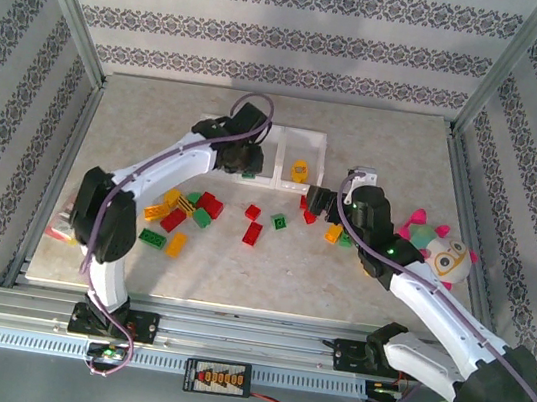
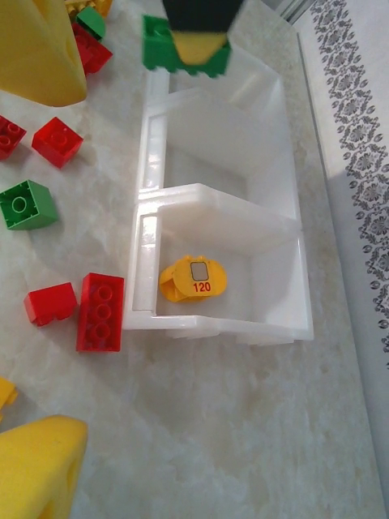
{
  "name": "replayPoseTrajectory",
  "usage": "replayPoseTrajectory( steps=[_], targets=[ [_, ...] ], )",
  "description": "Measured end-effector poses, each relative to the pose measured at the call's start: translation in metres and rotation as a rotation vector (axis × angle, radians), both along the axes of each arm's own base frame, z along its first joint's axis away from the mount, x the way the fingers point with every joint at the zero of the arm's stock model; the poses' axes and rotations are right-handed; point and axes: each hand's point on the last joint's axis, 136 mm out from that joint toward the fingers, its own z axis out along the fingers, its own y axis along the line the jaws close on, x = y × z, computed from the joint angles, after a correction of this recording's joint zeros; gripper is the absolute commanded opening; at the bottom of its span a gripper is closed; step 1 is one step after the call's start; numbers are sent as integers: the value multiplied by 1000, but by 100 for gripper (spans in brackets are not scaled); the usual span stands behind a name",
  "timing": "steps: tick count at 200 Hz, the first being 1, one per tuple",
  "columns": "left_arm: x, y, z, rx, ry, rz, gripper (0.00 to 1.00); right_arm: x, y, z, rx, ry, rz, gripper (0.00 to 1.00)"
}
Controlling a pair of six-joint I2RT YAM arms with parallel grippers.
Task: Sort the legos into containers by color
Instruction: Place the lego in the container.
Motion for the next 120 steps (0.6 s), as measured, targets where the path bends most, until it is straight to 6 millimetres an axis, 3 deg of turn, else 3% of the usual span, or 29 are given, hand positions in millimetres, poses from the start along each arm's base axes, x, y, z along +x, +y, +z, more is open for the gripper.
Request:
replayPoseTrajectory(
  steps=[53,120],
  targets=[
    [58,-4,-18,38,5,-6,32,6,-2,-10,-13,36,-8,98],
    [87,-16,-62,90,70,-52,32,11,-13,-11,-9,41,-43,98]
  ],
)
